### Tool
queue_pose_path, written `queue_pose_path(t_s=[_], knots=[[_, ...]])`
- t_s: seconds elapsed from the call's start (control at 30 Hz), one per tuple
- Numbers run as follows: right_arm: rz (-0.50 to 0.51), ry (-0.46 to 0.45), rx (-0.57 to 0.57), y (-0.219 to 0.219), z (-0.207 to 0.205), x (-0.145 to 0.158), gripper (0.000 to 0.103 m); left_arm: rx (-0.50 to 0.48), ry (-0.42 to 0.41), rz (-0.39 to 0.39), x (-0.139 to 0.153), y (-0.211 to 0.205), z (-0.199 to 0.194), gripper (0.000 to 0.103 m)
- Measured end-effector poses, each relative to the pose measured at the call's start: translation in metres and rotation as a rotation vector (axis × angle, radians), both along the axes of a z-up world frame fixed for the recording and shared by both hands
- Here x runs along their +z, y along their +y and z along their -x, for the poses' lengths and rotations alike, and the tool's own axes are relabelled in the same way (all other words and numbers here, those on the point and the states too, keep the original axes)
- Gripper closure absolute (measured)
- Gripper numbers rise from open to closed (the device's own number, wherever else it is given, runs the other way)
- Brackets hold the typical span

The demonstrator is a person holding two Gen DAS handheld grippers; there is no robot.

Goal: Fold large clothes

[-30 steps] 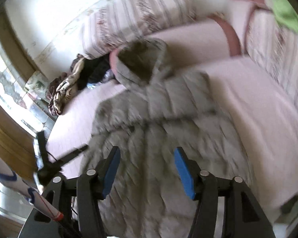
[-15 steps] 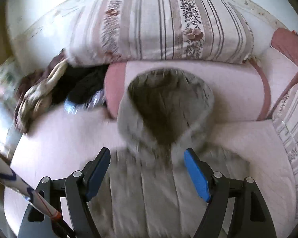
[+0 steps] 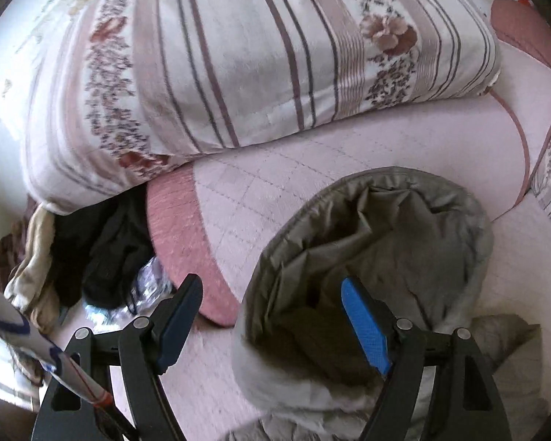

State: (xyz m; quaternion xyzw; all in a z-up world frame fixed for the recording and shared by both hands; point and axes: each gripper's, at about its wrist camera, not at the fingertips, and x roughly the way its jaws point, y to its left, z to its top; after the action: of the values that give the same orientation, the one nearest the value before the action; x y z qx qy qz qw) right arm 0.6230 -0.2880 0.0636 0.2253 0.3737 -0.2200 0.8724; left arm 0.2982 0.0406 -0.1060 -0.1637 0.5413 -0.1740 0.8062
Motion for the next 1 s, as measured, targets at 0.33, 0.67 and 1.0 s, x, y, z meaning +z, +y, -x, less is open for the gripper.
queue_pose_path(t_s=[0.33, 0.67, 1.0], knots=[[-0.003, 0.041, 0.086, -0.007, 0.041, -0.013, 0.094, -0.003, 0.000, -0.021, 0.001, -0.007, -0.001, 0.040], [0.054, 0.064, 0.279, 0.044, 0.221, 0.019, 0.097, 0.021, -0.046, 0.012, 0.021, 0.008, 0.016, 0.040], [-0.084, 0.173, 0.230, 0.063, 0.314, -0.078, 0.097, 0.065, -0.073, -0.005, 0.028, 0.023, 0.022, 0.040]])
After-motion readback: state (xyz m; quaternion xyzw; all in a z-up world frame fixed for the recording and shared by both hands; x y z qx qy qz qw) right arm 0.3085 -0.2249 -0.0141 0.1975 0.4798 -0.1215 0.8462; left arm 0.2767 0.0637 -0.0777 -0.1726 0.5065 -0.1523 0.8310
